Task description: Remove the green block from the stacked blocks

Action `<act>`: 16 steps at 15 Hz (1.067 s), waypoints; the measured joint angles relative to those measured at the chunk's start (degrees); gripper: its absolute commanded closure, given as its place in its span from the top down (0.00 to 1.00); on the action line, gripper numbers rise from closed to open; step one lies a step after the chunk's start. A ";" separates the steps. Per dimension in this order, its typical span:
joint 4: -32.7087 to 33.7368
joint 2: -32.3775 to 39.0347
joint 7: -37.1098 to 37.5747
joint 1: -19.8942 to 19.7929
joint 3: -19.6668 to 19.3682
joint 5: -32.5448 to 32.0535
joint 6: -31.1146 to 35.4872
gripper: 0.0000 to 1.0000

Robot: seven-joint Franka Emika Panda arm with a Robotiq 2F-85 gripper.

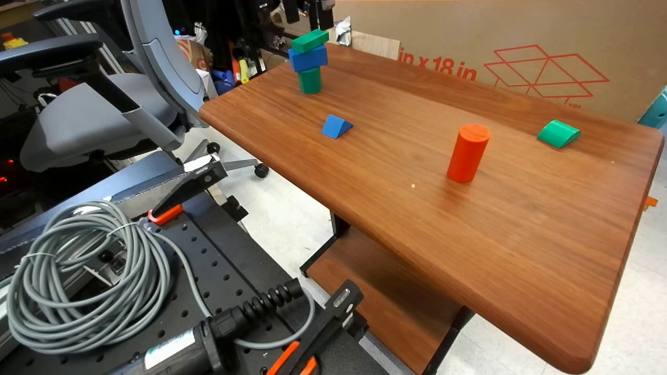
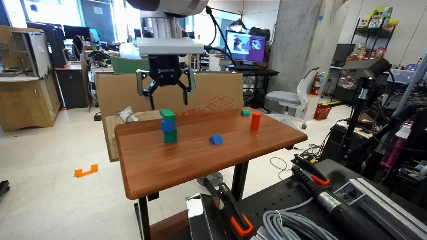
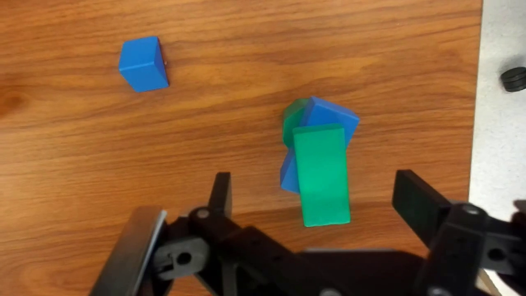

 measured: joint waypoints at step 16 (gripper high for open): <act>4.03 3.61 -0.09 1.49 -1.20 -0.53 -3.89 0.08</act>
